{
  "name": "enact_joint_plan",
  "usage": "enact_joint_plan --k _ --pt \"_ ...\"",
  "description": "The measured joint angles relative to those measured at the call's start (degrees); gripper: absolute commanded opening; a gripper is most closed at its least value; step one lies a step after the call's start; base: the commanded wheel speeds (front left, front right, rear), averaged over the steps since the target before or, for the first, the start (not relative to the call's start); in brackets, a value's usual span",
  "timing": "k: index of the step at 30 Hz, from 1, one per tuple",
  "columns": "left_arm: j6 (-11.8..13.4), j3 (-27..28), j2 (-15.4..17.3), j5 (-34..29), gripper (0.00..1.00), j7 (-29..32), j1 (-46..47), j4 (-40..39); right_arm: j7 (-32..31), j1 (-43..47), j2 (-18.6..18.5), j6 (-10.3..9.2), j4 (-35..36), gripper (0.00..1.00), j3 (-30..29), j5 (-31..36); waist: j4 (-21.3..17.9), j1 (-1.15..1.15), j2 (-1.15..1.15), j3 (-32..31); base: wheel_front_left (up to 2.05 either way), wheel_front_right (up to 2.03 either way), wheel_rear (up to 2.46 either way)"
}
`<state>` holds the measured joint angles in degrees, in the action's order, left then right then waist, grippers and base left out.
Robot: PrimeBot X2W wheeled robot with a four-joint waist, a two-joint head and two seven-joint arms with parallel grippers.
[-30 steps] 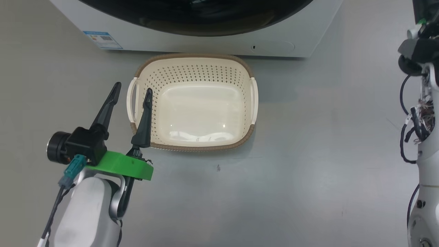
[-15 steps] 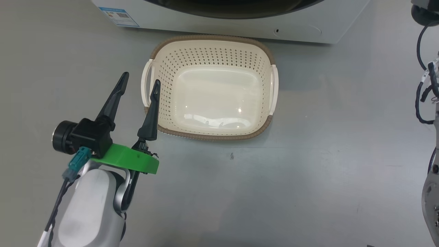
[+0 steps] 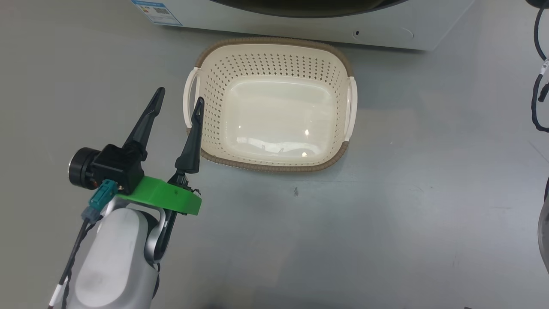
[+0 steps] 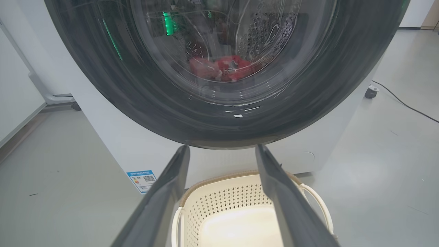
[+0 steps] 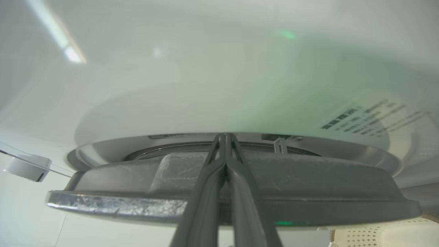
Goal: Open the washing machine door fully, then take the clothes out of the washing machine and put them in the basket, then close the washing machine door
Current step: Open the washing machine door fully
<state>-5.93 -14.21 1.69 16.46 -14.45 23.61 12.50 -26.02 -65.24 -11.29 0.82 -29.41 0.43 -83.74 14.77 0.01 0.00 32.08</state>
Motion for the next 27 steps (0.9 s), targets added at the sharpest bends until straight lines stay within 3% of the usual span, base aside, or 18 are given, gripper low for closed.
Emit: enact_joint_plan --k 27 --pt "-0.43 -0.42 -0.11 0.01 1.0 0.0 0.24 0.68 -11.62 -2.94 -2.8 0.13 -5.42 0.0 1.35 -4.35 0.01 -0.01 0.0 0.07 0.0 0.0 0.0"
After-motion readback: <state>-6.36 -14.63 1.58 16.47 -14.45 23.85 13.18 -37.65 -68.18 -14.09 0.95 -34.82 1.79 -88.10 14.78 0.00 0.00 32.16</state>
